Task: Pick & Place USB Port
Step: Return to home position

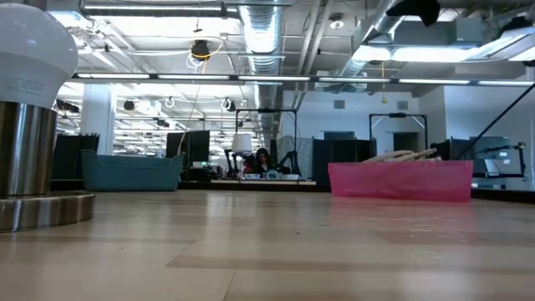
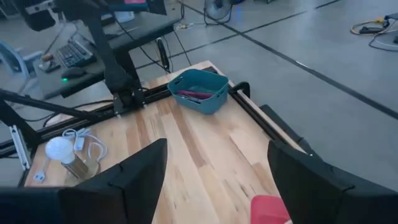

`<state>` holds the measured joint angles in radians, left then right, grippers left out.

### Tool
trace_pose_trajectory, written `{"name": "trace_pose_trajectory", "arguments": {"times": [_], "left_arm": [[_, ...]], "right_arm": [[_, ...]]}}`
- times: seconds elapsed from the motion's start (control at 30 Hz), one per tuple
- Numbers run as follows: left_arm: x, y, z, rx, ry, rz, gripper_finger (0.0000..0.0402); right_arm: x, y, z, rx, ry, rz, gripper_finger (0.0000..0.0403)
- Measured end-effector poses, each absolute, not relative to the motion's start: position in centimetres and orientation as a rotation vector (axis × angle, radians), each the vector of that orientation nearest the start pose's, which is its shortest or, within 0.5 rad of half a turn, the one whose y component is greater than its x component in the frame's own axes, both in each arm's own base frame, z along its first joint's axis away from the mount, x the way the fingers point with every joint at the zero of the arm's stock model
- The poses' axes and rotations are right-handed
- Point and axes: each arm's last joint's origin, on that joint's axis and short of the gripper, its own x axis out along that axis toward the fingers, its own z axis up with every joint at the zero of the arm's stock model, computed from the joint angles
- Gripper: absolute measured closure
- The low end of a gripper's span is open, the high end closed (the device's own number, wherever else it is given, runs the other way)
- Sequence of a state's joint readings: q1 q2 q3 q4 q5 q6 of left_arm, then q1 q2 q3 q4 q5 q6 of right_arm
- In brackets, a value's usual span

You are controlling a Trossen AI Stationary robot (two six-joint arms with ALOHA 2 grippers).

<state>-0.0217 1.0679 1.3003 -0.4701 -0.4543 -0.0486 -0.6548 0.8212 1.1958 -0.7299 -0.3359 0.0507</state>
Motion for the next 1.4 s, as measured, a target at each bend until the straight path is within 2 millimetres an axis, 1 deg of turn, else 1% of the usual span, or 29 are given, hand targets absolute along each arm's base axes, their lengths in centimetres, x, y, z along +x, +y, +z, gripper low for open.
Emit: {"name": "trace_pose_trajectory", "arguments": {"times": [0.13,0.23,0.43,0.57,0.67,0.8,1.03,1.13,1.2,1.3,1.4], "left_arm": [[20.6,0.6,42.9,0.009,0.215,0.424,0.0357],[20.1,0.6,43.2,0.034,0.205,0.420,0.0360],[17.7,0.7,44.4,0.028,0.138,0.420,0.0372],[16.0,0.7,45.1,-0.033,0.079,0.423,0.0376],[15.2,0.7,45.4,-0.044,0.056,0.422,0.0376],[14.8,0.8,45.6,-0.045,0.045,0.422,0.0376],[15.1,0.7,45.5,-0.047,0.053,0.411,0.0376],[14.9,0.7,45.5,0.025,0.063,0.381,0.0376],[14.3,0.7,45.7,0.059,0.061,0.378,0.0376],[12.9,0.7,45.8,0.066,0.047,0.378,0.0376],[11.4,0.6,45.2,0.076,0.029,0.347,0.0376]], "right_arm": [[11.2,-7.4,40.1,0.263,0.279,-0.330,0.0133],[11.3,-7.3,39.9,0.294,0.284,-0.325,0.0133],[11.7,-6.5,40.0,0.296,0.289,-0.258,0.0133],[12.0,-6.2,40.1,0.322,0.278,-0.232,0.0133],[12.1,-6.0,40.2,0.315,0.267,-0.216,0.0133],[12.1,-6.0,40.2,0.315,0.268,-0.219,0.0133],[12.1,-5.9,40.0,0.352,0.280,-0.219,0.0133],[12.0,-5.9,40.1,0.304,0.276,-0.213,0.0133],[11.7,-5.8,40.4,0.272,0.249,-0.211,0.0133],[11.0,-5.4,40.9,0.231,0.209,-0.232,0.0133],[10.3,-5.1,41.2,0.214,0.185,-0.260,0.0133]]}}
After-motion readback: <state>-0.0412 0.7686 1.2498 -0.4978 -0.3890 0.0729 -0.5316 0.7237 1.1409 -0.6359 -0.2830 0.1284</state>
